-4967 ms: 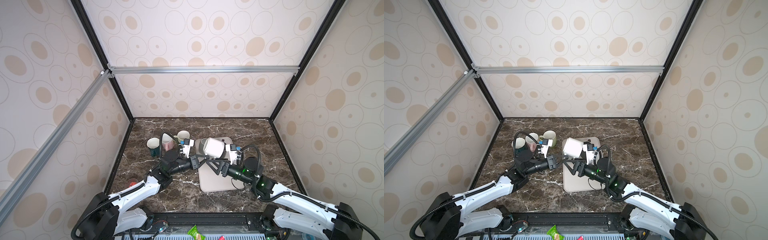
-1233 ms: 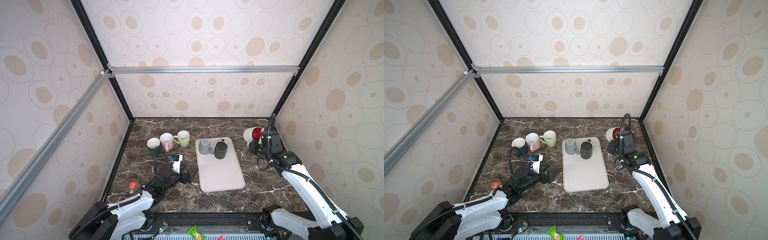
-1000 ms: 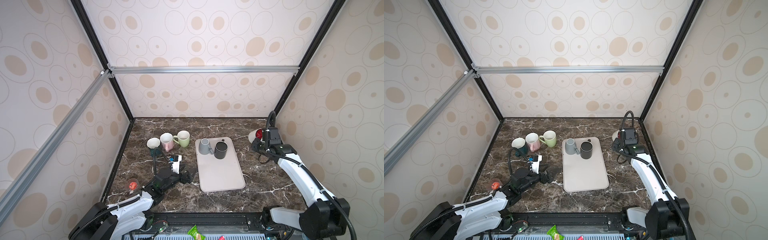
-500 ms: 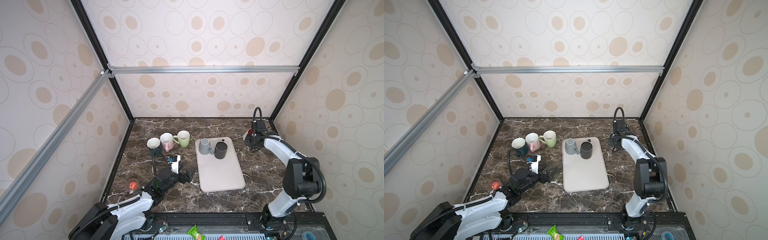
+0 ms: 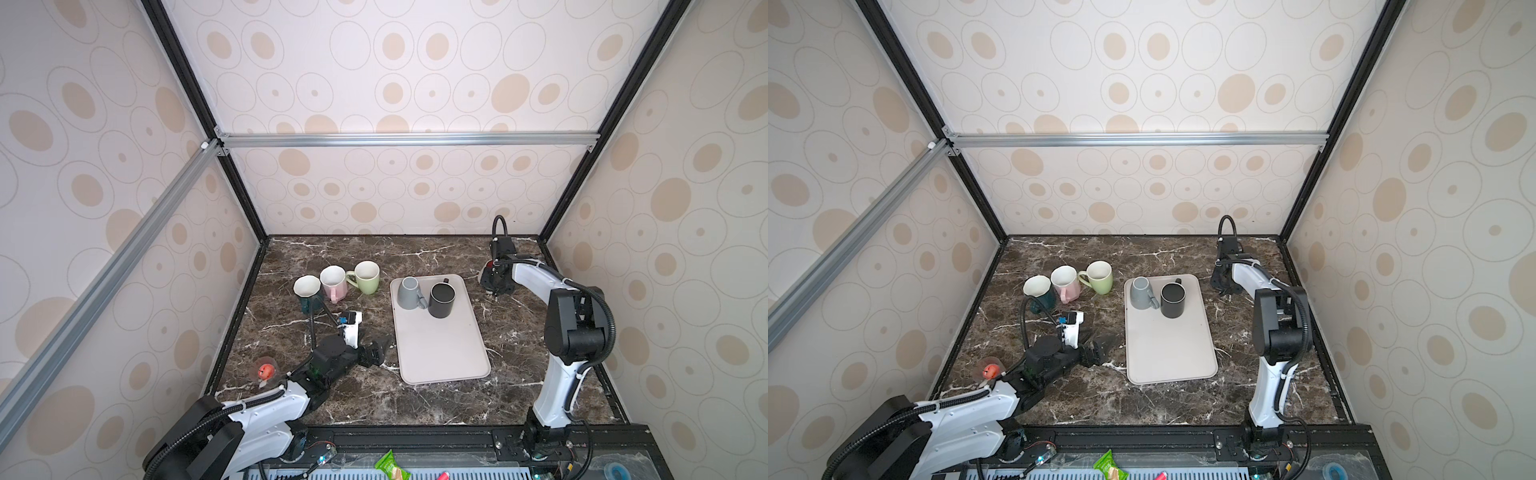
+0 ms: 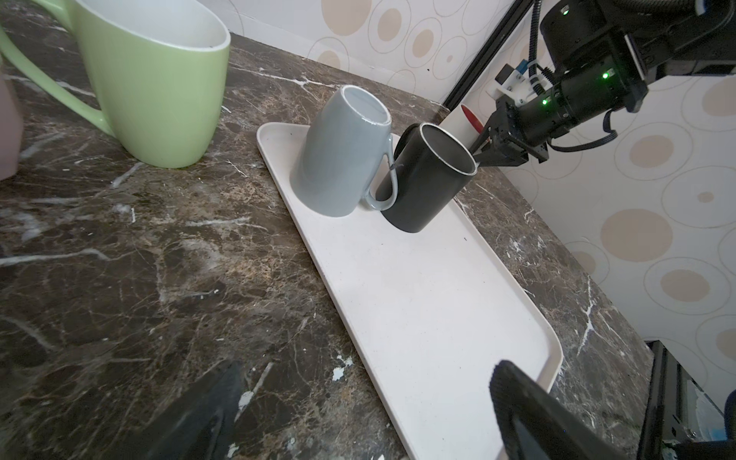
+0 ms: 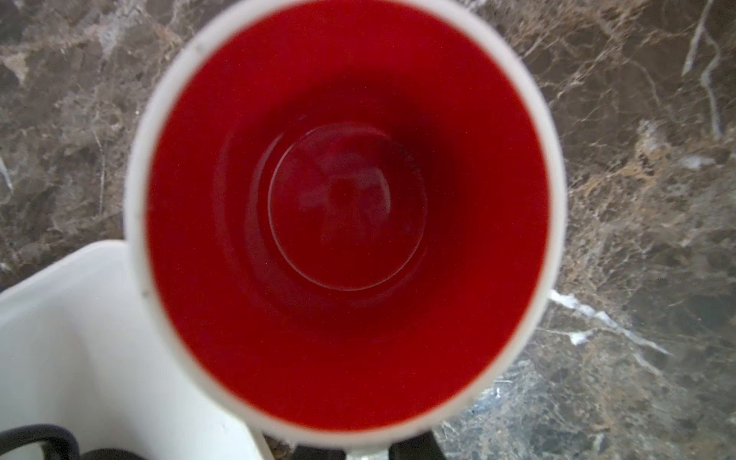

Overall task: Turn the mug right side up
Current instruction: 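Lower the white mug upright on the table beyond the tray and open the right gripper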

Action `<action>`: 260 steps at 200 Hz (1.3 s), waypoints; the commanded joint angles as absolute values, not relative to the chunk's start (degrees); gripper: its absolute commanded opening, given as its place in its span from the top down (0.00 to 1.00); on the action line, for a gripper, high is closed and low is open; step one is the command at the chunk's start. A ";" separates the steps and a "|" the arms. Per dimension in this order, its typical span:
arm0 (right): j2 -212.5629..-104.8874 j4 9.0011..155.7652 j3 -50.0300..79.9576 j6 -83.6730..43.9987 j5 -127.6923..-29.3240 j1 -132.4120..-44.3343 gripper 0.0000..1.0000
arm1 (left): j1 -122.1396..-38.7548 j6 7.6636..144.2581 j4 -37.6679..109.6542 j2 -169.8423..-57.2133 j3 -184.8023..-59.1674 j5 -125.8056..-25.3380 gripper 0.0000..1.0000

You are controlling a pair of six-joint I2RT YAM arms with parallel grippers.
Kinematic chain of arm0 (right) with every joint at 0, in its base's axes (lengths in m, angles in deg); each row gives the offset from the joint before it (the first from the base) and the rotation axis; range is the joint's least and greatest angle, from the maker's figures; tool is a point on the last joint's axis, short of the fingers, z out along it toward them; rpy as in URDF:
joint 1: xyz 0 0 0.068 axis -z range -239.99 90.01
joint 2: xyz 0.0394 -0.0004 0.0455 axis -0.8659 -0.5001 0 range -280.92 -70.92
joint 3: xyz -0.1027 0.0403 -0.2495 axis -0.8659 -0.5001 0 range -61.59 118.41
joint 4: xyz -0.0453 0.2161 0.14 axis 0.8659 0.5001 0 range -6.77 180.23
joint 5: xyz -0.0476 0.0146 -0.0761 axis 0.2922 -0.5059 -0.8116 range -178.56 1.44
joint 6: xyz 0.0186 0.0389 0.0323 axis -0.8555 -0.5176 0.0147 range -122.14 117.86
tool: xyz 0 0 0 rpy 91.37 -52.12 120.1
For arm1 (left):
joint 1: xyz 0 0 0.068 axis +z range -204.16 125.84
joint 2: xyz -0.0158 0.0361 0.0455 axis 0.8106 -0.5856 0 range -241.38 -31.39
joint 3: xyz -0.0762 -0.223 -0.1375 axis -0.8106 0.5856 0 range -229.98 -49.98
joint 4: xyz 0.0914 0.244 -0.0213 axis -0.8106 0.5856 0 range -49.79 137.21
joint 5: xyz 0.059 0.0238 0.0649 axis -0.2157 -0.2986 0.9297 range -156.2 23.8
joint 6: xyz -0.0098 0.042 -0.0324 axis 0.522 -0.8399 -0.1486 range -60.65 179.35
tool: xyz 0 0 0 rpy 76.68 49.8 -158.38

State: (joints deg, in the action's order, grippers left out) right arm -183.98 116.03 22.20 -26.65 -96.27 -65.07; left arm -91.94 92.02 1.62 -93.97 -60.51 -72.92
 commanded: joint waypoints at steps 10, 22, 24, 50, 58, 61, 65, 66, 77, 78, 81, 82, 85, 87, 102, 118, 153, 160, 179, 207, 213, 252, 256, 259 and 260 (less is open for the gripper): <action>-184.72 118.10 26.03 -25.52 -96.35 -64.74 0.84 | -92.14 90.64 -0.14 -94.40 -61.22 -72.38 0.02; -184.36 117.56 25.20 -25.50 -95.23 -64.80 0.51 | -92.14 90.64 0.22 -94.40 -61.32 -72.17 0.02; -184.27 117.35 24.99 -25.51 -94.95 -64.75 0.46 | -92.15 90.64 0.27 -94.40 -61.32 -72.17 0.02; -182.27 116.60 23.19 -26.35 -93.22 -64.80 0.23 | -92.13 90.82 0.22 -94.49 -61.32 -72.18 0.02; -181.33 116.33 22.44 -26.51 -92.54 -64.87 0.21 | -92.14 90.91 0.30 -94.58 -61.32 -72.17 0.02; -180.95 116.22 22.17 -26.55 -92.33 -64.83 0.21 | -92.15 90.91 0.31 -94.58 -61.32 -72.11 0.02; -180.31 116.05 21.82 -26.67 -92.19 -64.91 0.20 | -92.18 90.97 0.39 -94.66 -61.39 -72.09 0.02; -180.20 115.99 21.73 -26.71 -92.13 -64.91 0.20 | -92.15 90.98 0.39 -94.66 -61.40 -72.05 0.02; -178.41 115.70 20.46 -27.05 -91.64 -65.02 0.20 | -92.13 91.07 0.71 -94.75 -61.56 -71.91 0.02; -178.24 115.68 20.39 -27.12 -91.59 -65.06 0.20 | -92.13 91.07 0.77 -94.75 -61.57 -71.91 0.02; -177.81 115.66 20.05 -27.34 -91.47 -65.05 0.20 | -92.20 91.08 0.90 -94.83 -61.63 -71.85 0.02; -177.63 115.66 20.01 -27.44 -91.42 -65.03 0.20 | -92.21 91.08 0.91 -94.84 -61.65 -71.84 0.02; -177.16 115.71 19.68 -27.65 -91.24 -65.09 0.20 | -92.15 91.17 1.12 -94.84 -61.74 -71.75 0.02; -176.91 115.81 19.44 -27.87 -91.03 -65.13 0.20 | -92.20 91.24 1.24 -94.89 -61.80 -71.67 0.02; -174.53 115.13 16.46 -28.81 -89.24 -65.62 0.20 | -92.14 91.47 2.71 -95.59 -62.64 -71.34 0.02; -171.72 112.32 11.50 -28.44 -86.71 -66.91 0.20 | -92.13 90.42 5.09 -97.20 -64.74 -72.21 0.02; -164.41 109.36 3.28 -25.66 -84.04 -72.51 0.20 | -92.15 94.30 9.28 -100.20 -67.34 -69.88 0.02; -162.52 108.73 1.50 -25.31 -82.71 -73.58 0.20 | -92.14 95.01 10.72 -100.95 -68.44 -70.26 0.02; -156.62 105.95 -3.95 -25.07 -79.29 -75.72 0.20 | -92.14 96.57 14.14 -103.23 -72.21 -73.45 0.02; -148.90 103.03 -10.69 -26.40 -76.05 -80.51 0.20 | -92.22 98.68 19.13 -106.59 -77.75 -75.82 0.02; -147.56 102.05 -12.25 -26.67 -75.81 -81.52 0.20 | -92.23 99.24 20.04 -107.23 -78.76 -75.73 0.02; -140.09 93.87 -23.34 -31.21 -71.64 -83.51 0.19 | -93.38 99.89 23.63 -111.33 -85.65 -76.01 0.02; -139.25 92.93 -24.62 -31.66 -71.46 -83.50 0.20 | -93.61 99.79 25.37 -111.78 -86.83 -75.27 0.02; -138.55 92.20 -25.54 -31.84 -71.53 -83.52 0.20 | -93.83 99.74 26.62 -112.02 -87.66 -74.58 0.02; -138.31 92.02 -25.90 -31.89 -71.52 -83.53 0.19 | -93.86 99.67 27.09 -112.26 -87.98 -74.39 0.02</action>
State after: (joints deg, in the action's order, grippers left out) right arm -142.10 98.15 -20.18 -28.75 -74.10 -83.54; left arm -92.57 98.53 20.03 -110.23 -82.08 -75.61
